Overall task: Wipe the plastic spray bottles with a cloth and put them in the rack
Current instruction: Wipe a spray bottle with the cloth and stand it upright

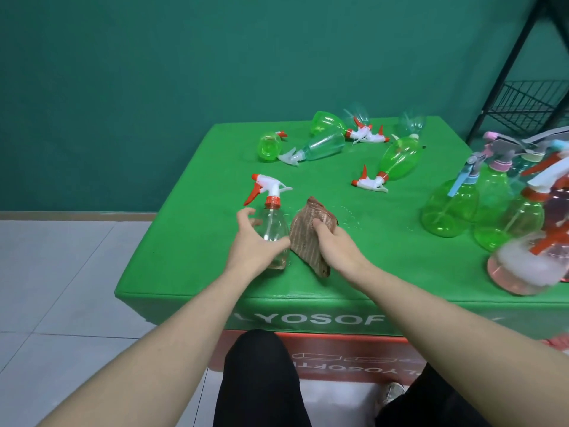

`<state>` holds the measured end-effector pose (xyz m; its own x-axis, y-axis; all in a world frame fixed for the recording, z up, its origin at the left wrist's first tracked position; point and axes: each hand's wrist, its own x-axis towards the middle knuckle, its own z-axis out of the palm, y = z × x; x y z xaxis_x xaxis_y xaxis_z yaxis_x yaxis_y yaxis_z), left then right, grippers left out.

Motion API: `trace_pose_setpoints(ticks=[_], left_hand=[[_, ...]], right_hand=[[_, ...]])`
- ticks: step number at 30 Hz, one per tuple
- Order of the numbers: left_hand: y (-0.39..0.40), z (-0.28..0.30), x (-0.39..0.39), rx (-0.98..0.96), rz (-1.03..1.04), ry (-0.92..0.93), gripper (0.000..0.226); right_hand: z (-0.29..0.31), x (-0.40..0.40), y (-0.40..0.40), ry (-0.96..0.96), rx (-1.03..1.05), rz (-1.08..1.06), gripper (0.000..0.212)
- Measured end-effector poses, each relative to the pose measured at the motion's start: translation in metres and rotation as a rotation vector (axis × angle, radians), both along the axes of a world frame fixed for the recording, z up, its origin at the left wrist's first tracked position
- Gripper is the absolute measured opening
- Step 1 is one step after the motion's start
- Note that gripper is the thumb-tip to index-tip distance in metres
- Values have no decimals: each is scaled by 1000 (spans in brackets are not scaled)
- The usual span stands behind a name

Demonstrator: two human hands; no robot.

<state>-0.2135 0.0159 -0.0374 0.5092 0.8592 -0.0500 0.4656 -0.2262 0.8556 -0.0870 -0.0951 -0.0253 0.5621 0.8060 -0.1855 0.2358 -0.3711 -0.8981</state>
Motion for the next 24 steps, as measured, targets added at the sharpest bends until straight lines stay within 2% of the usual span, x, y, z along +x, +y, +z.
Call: trace_pose_setpoints(ticks=[3, 8, 10, 14, 18, 21, 24], left_hand=[[-1, -10, 0, -226, 29, -215, 76], [-7, -20, 0, -545, 41, -561, 89], [-8, -23, 1, -637, 13, -652, 85], [-5, -27, 2, -760, -21, -689, 64], [-2, -33, 1, -867, -40, -680, 55], [-1, -39, 1, -895, -29, -677, 57], [-2, -42, 2, -868, -39, -655, 52]], right_hand=[[3, 0, 2, 123, 88, -86, 39], [17, 0, 13, 133, 238, -154, 33], [21, -2, 20, 117, 262, -163, 32], [21, -7, 32, -46, 259, -21, 27], [7, -12, 38, -341, 206, 244, 21], [-3, -12, 47, -472, 184, 275, 12], [-12, -12, 59, -552, 193, 260, 22]])
